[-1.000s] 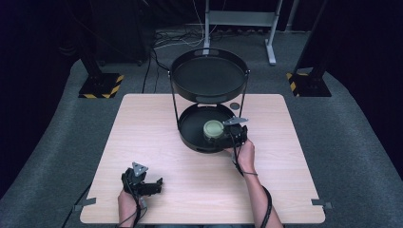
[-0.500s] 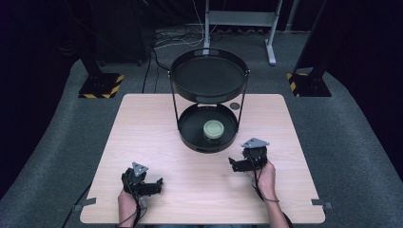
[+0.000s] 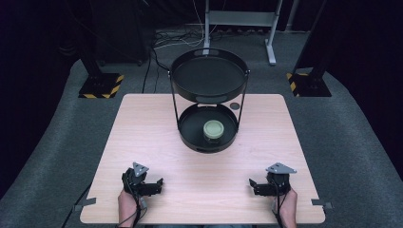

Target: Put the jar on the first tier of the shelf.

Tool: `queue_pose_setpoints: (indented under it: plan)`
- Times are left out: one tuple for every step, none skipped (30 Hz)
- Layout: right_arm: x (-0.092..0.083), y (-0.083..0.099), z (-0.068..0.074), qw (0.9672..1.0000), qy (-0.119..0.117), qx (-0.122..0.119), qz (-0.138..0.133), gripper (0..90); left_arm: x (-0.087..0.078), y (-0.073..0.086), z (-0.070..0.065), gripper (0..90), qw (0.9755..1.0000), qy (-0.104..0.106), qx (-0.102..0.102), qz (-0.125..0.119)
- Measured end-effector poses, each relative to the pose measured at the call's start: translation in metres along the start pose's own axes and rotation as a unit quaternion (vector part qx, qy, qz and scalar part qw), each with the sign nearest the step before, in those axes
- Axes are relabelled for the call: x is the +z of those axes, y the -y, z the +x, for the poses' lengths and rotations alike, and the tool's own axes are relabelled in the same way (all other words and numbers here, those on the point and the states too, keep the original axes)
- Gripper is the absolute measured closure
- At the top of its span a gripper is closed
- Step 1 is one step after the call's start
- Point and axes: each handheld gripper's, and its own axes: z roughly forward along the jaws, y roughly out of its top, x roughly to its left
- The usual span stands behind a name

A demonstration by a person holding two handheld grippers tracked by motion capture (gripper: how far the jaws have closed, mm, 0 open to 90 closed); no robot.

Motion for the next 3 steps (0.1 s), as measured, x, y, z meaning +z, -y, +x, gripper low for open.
queue_pose_setpoints:
  plan:
    - [-0.0017, 0.0015, -0.0009, 1.0000, -0.002, 0.002, -0.003, 0.9, 0.0000, 0.0000, 0.0000, 1.0, 1.0000, 0.000, 0.000, 0.000]
    - [-0.0030, 0.0026, -0.0016, 1.0000, -0.004, 0.002, -0.003, 0.6, 0.0000, 0.0000, 0.0000, 1.0, 1.0000, 0.000, 0.000, 0.000]
    - [-0.0038, 0.0033, -0.0024, 1.0000, -0.006, -0.001, -0.003, 0.6, 0.0000, 0.0000, 0.0000, 1.1, 1.0000, 0.000, 0.000, 0.000]
